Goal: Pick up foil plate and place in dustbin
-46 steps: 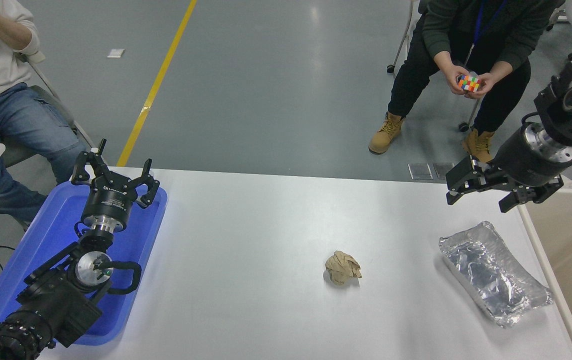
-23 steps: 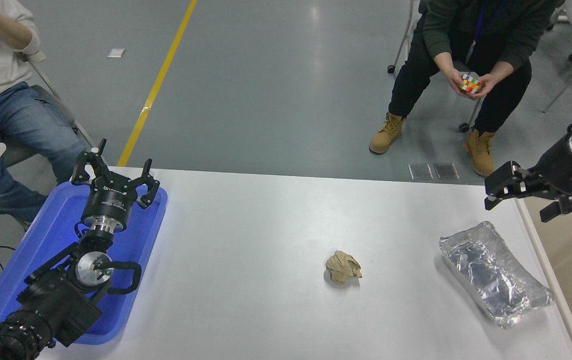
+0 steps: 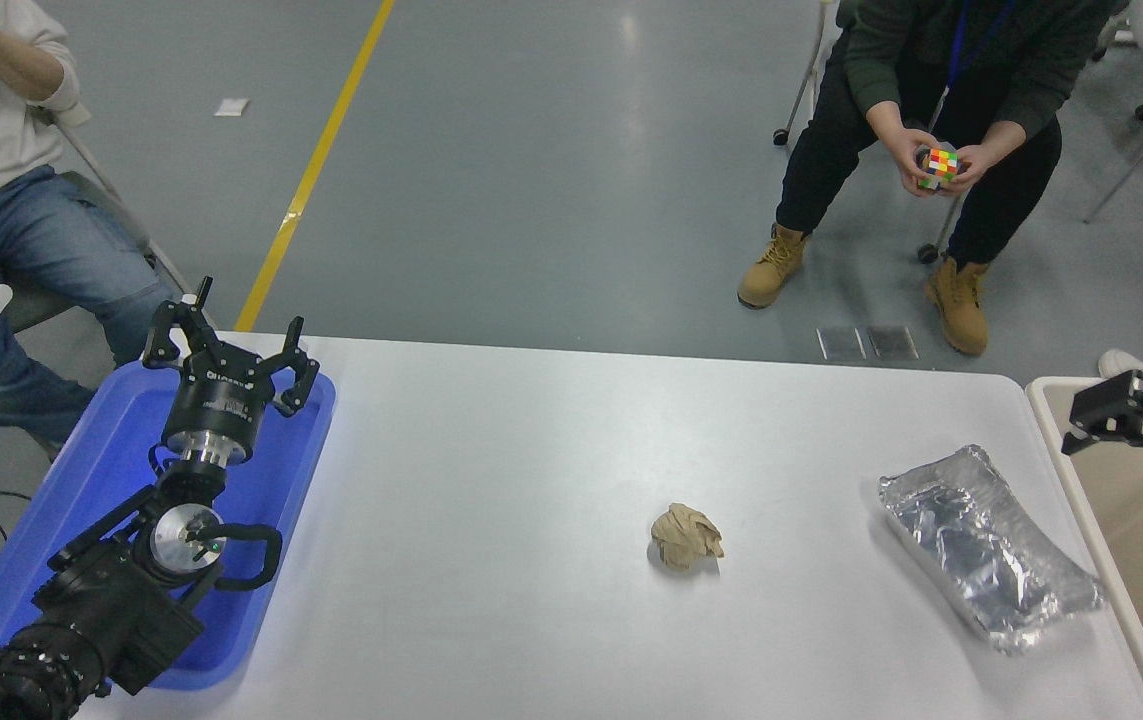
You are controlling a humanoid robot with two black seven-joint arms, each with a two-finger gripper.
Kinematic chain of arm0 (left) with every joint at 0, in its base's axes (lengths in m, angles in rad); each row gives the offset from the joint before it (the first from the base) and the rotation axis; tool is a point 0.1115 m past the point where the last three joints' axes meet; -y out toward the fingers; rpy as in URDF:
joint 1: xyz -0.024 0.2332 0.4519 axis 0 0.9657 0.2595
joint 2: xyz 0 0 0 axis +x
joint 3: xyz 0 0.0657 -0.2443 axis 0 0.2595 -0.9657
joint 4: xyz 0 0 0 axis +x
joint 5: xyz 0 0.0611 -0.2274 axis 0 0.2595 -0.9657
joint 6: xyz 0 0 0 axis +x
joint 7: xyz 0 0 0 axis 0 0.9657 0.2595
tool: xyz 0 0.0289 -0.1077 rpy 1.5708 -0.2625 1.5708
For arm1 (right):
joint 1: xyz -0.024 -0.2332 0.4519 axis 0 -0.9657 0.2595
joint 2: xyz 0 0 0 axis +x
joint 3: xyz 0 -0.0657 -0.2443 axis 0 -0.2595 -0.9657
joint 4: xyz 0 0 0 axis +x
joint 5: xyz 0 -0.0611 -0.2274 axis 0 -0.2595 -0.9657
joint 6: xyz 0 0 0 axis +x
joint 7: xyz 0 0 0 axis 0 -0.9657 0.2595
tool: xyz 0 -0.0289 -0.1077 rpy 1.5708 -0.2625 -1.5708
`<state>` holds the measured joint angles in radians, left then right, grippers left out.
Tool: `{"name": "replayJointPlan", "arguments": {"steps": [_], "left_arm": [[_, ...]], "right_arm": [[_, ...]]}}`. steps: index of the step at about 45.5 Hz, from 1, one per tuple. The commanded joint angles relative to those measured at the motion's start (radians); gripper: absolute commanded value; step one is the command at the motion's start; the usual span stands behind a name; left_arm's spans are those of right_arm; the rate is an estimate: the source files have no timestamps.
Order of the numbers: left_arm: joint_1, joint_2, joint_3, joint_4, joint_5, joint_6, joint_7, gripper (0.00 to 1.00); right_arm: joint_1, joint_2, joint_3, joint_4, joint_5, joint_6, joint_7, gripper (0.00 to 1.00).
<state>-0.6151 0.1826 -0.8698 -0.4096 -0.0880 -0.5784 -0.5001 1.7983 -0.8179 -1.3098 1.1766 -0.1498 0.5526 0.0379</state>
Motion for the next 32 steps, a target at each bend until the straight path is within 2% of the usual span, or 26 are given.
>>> {"name": "replayJointPlan", "arguments": {"steps": [1, 20, 32], "left_arm": [[0.0, 0.0, 0.0, 0.0, 0.001, 0.0, 0.0, 1.0], [0.0, 0.0, 0.0, -0.002, 0.001, 0.0, 0.0, 1.0], [0.0, 0.0, 0.0, -0.002, 0.001, 0.0, 0.0, 1.0]], "right_arm": [[-0.106, -0.033, -0.083, 0.001, 0.145, -0.097, -0.001, 1.0], [-0.261, -0.029, -0.002, 0.008, 0.375, -0.275, -0.001, 1.0], [-0.398, -0.027, 0.161, 0.011, 0.394, -0.37, 0.0, 1.0]]}}
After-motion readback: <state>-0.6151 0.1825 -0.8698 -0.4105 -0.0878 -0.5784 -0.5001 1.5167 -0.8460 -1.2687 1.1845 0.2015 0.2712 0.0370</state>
